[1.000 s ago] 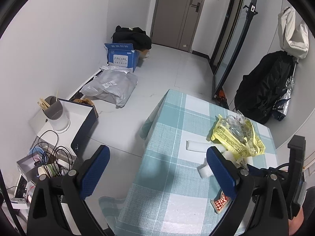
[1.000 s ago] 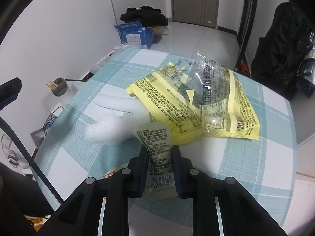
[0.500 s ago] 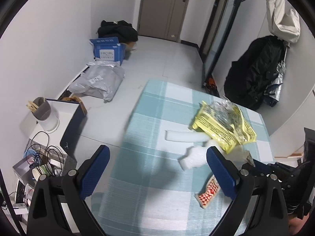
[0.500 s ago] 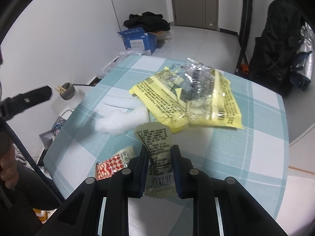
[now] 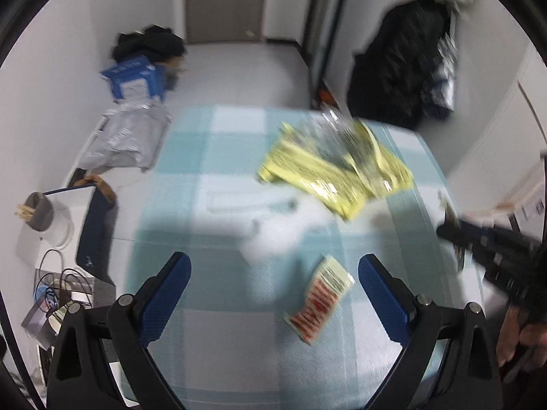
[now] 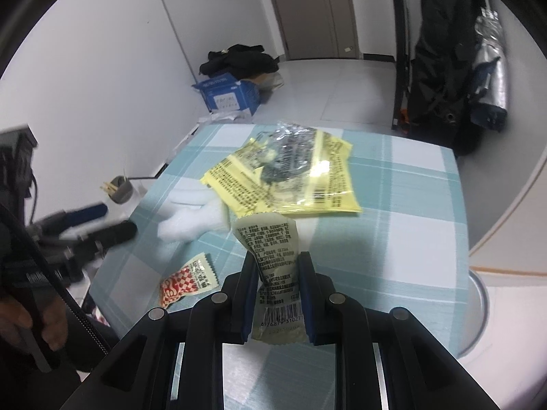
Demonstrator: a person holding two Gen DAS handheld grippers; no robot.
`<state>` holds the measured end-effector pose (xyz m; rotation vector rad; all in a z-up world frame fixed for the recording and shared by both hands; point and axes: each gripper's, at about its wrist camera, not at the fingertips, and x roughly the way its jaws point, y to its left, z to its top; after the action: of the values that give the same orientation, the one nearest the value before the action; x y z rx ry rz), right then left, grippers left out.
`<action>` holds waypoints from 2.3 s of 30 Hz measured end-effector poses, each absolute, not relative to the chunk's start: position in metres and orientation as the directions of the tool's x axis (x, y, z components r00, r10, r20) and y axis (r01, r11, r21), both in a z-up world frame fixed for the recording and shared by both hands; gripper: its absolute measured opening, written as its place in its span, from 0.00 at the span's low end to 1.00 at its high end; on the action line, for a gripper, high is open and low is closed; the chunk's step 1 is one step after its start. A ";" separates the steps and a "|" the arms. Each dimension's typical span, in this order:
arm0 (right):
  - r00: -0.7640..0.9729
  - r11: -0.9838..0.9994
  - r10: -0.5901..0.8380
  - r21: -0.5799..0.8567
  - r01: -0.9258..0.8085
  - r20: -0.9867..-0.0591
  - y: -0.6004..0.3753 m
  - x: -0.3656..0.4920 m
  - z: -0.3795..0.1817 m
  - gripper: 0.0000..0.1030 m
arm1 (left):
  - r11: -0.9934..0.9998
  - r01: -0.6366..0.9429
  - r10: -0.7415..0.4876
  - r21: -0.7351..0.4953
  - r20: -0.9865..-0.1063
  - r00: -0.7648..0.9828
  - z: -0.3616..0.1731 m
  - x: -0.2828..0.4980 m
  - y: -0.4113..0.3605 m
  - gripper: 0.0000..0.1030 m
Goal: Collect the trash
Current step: 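Grasp the red-checkered sauce packet with the left gripper while the right holds its packet, then carry both held packets over the white round bin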
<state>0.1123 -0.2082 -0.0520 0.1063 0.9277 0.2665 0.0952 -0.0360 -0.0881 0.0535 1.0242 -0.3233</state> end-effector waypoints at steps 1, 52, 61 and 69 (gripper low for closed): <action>0.571 0.961 0.277 0.213 -0.178 -0.772 -0.212 0.111 -0.052 0.21 | 0.945 0.312 -0.243 -0.102 -0.856 0.457 -0.092 0.093 -0.041 0.94; 0.592 0.950 0.308 0.276 -0.148 -0.744 -0.248 0.090 -0.047 0.21 | 0.909 0.410 -0.201 -0.078 -0.943 0.265 -0.121 0.076 -0.065 0.15; 0.592 0.942 0.332 0.294 -0.163 -0.734 -0.244 0.087 -0.042 0.21 | 0.909 0.389 -0.260 -0.150 -0.933 0.248 -0.114 0.078 -0.063 0.15; 0.614 0.937 0.345 0.300 -0.179 -0.710 -0.242 0.083 -0.025 0.21 | 0.894 0.400 -0.331 -0.202 -0.898 0.288 -0.096 0.074 -0.066 0.14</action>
<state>0.0830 -0.2420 -0.0252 0.2071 0.8595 0.3043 0.0743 -0.0661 -0.0956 0.0665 1.1819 -0.4885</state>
